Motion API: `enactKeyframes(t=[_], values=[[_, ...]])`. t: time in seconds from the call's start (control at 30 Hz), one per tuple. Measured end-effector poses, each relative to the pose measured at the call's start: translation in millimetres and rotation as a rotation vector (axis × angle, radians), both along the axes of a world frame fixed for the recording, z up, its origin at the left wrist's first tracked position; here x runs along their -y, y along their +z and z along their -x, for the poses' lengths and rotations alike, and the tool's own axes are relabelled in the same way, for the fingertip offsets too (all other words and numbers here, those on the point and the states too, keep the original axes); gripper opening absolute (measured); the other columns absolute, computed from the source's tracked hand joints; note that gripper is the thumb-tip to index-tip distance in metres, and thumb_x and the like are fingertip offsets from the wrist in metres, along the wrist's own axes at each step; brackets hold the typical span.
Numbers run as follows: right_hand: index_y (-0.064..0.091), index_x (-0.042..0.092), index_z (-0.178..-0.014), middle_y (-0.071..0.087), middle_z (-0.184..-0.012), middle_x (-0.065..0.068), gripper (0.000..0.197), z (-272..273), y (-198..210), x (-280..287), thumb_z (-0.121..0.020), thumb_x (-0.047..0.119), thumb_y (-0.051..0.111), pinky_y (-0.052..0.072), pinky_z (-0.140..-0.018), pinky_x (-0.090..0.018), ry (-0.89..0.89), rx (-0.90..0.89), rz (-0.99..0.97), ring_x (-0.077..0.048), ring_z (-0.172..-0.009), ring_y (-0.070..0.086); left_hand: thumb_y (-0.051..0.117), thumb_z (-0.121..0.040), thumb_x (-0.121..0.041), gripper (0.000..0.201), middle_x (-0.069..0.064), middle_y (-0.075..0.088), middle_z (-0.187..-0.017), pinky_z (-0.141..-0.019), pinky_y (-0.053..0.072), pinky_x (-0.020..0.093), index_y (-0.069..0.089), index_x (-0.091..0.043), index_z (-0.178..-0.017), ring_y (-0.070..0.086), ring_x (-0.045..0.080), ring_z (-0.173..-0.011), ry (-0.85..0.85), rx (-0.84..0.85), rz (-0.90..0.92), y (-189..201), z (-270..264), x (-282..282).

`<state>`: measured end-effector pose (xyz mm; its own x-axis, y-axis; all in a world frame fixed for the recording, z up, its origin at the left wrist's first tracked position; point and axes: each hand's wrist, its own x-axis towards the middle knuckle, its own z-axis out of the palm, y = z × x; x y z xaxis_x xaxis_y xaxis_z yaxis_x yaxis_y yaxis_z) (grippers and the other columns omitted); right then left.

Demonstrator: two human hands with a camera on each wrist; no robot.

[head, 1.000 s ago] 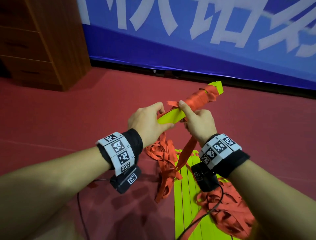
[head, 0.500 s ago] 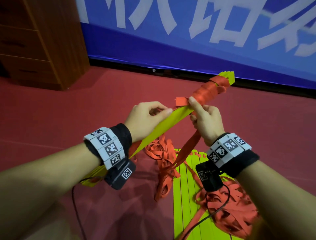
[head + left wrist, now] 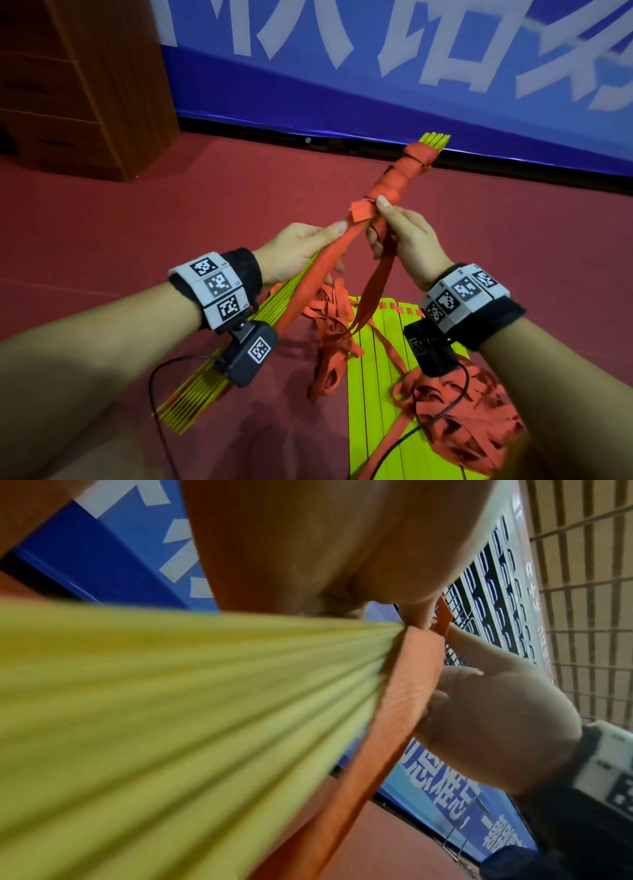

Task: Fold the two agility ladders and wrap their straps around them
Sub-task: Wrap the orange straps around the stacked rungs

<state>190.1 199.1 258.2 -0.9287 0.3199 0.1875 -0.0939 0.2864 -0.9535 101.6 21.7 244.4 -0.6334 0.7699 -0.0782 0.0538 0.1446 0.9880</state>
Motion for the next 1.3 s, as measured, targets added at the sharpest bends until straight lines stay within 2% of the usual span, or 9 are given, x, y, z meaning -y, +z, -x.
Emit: enactKeyframes(t=[0.13, 0.27, 0.33, 0.5, 0.67, 0.87, 1.0, 1.1, 1.3], values=[[0.065, 0.000, -0.084, 0.064, -0.057, 0.000, 0.057, 1.5, 0.7, -3.2, -0.106, 0.047, 0.043, 0.048, -0.050, -0.021, -0.027, 0.076, -0.011, -0.016, -0.048, 0.058, 0.057, -0.081, -0.065, 0.066, 0.022, 0.075, -0.083, -0.060, 0.055, 0.033, 0.073, -0.001, -0.088, 0.068, 0.031, -0.063, 0.076, -0.124, 0.012, -3.3, 7.6, 1.7], [0.070, 0.006, -0.083, 0.069, -0.064, -0.011, 0.063, 1.4, -5.3, -4.9, -0.100, 0.060, 0.044, 0.051, -0.051, -0.027, -0.054, 0.174, -0.012, -0.020, -0.051, 0.062, 0.061, -0.092, -0.058, 0.063, 0.013, 0.070, -0.065, -0.055, 0.049, 0.028, 0.073, 0.004, -0.084, 0.063, 0.017, -0.053, 0.174, -0.287, 0.019, -6.2, 11.4, 2.9], [0.070, 0.004, -0.082, 0.066, -0.059, -0.009, 0.064, 1.8, -8.0, -5.2, -0.101, 0.059, 0.044, 0.050, -0.050, -0.026, -0.077, 0.196, -0.038, -0.020, -0.049, 0.060, 0.061, -0.093, -0.058, 0.061, 0.006, 0.066, -0.059, -0.057, 0.046, 0.028, 0.073, 0.001, -0.083, 0.060, 0.013, -0.051, 0.220, -0.359, 0.040, -9.7, 13.3, 3.2], [0.068, 0.009, -0.077, 0.052, -0.049, 0.005, 0.052, 7.6, -12.6, -5.4, -0.107, 0.044, 0.044, 0.038, -0.047, -0.023, -0.116, 0.073, -0.145, -0.012, -0.043, 0.042, 0.064, -0.089, -0.061, 0.060, 0.016, 0.071, -0.069, -0.059, 0.046, 0.030, 0.076, -0.003, -0.083, 0.060, 0.013, -0.055, 0.251, -0.375, 0.035, -12.3, 13.0, 2.8], [0.070, 0.005, -0.081, 0.050, -0.047, 0.008, 0.049, 11.6, -14.0, -2.8, -0.109, 0.035, 0.043, 0.035, -0.047, -0.020, -0.152, 0.055, -0.173, -0.007, -0.042, 0.040, 0.065, -0.074, -0.078, 0.064, 0.013, 0.070, -0.069, -0.064, 0.052, 0.043, 0.077, -0.015, -0.079, 0.066, 0.026, -0.063, 0.331, -0.411, 0.079, -15.2, 14.7, -0.6], [0.071, -0.001, -0.081, 0.058, -0.050, 0.005, 0.050, 13.8, -15.9, -2.2, -0.109, 0.030, 0.044, 0.041, -0.049, -0.020, -0.174, 0.064, -0.178, -0.009, -0.043, 0.048, 0.071, -0.067, -0.080, 0.049, -0.003, 0.069, -0.059, -0.062, 0.052, 0.038, 0.078, -0.033, -0.078, 0.065, 0.014, -0.059, 0.411, -0.424, 0.124, -14.0, 17.1, -0.7], [0.071, 0.003, -0.074, 0.061, -0.052, -0.005, 0.056, 16.0, -15.8, 5.6, -0.103, 0.045, 0.049, 0.045, -0.056, -0.030, -0.233, 0.116, -0.075, -0.016, -0.045, 0.053, 0.073, -0.066, -0.079, 0.049, -0.002, 0.067, -0.062, -0.062, 0.048, 0.036, 0.075, -0.030, -0.076, 0.064, 0.016, -0.067, 0.470, -0.536, 0.195, -9.2, 12.1, 0.5], [0.069, 0.001, -0.064, 0.058, -0.048, -0.006, 0.071, 17.3, -15.2, 10.6, -0.095, 0.063, 0.054, 0.046, -0.056, -0.029, -0.337, 0.125, -0.051, -0.017, -0.043, 0.051, 0.074, -0.069, -0.075, 0.051, -0.002, 0.065, -0.064, -0.061, 0.045, 0.035, 0.069, -0.026, -0.080, 0.061, 0.017, -0.069, 0.500, -0.660, 0.282, -5.1, 5.7, -1.2], [0.064, 0.006, -0.061, 0.056, -0.047, -0.001, 0.062, 21.6, -17.9, 10.6, -0.099, 0.055, 0.056, 0.041, -0.057, -0.034, -0.356, 0.062, -0.034, -0.014, -0.041, 0.047, 0.077, -0.068, -0.073, 0.050, -0.009, 0.069, -0.073, -0.065, 0.049, 0.033, 0.062, -0.027, -0.081, 0.065, 0.011, -0.073, 0.450, -0.626, 0.262, -14.3, 6.8, -2.9]])
